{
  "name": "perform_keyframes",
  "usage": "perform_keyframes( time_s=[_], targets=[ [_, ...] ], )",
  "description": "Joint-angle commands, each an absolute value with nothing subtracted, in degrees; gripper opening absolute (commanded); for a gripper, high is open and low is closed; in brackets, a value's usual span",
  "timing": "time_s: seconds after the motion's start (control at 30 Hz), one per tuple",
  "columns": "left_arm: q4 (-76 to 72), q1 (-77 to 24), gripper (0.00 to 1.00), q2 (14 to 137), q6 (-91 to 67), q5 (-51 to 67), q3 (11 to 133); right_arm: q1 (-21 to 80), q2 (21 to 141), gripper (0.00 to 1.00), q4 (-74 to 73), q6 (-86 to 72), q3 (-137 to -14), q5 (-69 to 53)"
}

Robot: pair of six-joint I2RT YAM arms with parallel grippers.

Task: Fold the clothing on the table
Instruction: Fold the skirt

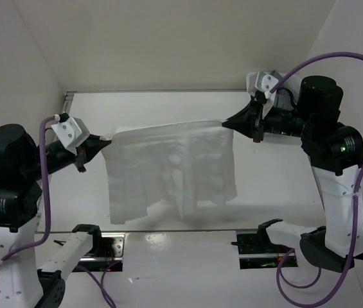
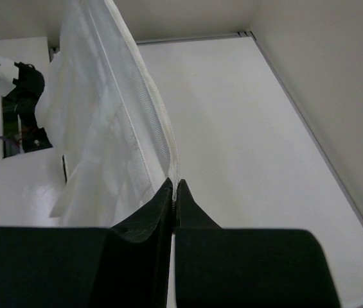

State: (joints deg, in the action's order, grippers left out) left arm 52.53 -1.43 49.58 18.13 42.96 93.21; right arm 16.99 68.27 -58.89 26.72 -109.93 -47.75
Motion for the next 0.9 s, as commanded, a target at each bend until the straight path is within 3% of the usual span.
perform_keyframes(
  time_s=[0.0, 0.17, 0.47, 0.6, 0.87],
  targets=[
    [55.7, 2.2, 0.01, 48.3, 22.3, 31.7, 89.4, 12.3, 66.4, 0.0, -62.8, 30.6, -109.6, -38.2],
    [53.3, 2.7, 0.01, 50.7, 21.6, 31.7, 81.3, 12.3, 68.8, 0.0, -60.7, 31.1, -99.7, -35.4],
    [45.4, 1.6, 0.01, 62.5, 21.7, 26.6, 65.8, 13.5, 76.6, 0.0, -46.8, 29.1, -76.8, -19.3],
    [41.2, 1.1, 0.0, 70.6, 21.7, 23.0, 67.0, 13.5, 83.0, 0.0, -40.8, 28.6, -76.0, -13.4],
    [33.6, 1.6, 0.0, 87.8, 21.1, 17.6, 78.3, 14.9, 96.0, 0.0, -33.6, 28.0, -88.2, -1.7]
  ],
)
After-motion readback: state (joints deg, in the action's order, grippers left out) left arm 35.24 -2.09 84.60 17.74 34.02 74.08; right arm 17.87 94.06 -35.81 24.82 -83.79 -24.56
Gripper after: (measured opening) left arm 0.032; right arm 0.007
